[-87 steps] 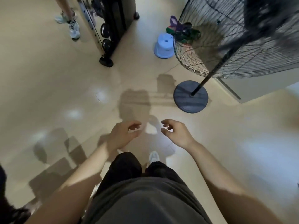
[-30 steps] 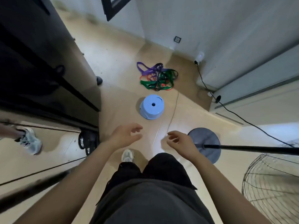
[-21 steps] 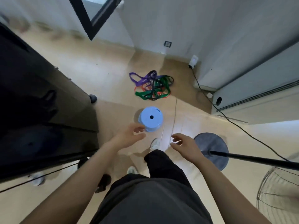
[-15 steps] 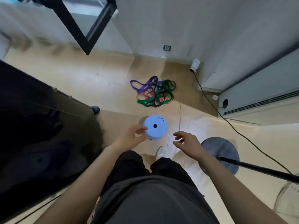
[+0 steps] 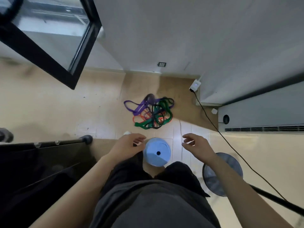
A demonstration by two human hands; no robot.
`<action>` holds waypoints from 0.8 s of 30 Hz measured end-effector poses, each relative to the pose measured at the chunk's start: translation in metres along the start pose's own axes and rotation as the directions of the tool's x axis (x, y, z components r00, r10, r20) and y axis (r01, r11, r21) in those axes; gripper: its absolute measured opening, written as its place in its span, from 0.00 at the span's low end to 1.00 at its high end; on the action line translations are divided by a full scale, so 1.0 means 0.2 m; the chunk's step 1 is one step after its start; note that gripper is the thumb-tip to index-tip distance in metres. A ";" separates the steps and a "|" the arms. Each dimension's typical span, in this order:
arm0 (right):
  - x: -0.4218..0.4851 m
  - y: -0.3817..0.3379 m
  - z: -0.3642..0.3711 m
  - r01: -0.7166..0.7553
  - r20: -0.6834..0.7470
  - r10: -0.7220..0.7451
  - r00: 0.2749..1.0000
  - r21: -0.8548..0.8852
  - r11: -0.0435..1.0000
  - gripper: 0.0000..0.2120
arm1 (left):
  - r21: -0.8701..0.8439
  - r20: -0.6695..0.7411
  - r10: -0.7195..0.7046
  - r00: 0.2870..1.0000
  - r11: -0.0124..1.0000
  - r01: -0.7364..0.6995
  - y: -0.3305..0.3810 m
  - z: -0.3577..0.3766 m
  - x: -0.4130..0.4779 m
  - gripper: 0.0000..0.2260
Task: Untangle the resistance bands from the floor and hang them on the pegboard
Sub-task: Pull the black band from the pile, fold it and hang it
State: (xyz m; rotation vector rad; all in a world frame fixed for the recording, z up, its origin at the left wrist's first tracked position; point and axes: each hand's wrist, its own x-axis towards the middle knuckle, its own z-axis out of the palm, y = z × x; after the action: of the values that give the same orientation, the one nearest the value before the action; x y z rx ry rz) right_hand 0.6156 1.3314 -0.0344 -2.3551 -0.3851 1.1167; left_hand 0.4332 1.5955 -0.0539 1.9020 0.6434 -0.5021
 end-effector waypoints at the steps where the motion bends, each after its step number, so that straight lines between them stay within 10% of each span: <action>1: 0.04 -0.05 -0.02 -0.018 -0.012 0.018 1.000 0.012 1.000 0.13 | 0.007 0.023 0.002 1.000 1.000 -0.002 0.00 -0.06 0.07 0.15; 18: 1.39 0.08 -0.19 -0.052 0.167 0.059 0.984 -0.045 0.998 0.15 | -0.060 0.053 -0.068 0.996 0.996 0.071 0.04 -0.06 1.35 0.27; 24: 2.19 0.35 0.08 -0.080 0.240 0.096 0.966 -0.074 0.994 0.16 | 0.022 0.017 -0.097 0.995 0.995 0.096 -0.33 0.15 2.00 0.15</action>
State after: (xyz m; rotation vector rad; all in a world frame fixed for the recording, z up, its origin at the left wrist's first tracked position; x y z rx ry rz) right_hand 0.8787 1.4749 -0.3624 -2.3143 -0.4102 1.4635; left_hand 0.6974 1.6745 -0.3530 1.8910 0.7229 -0.5894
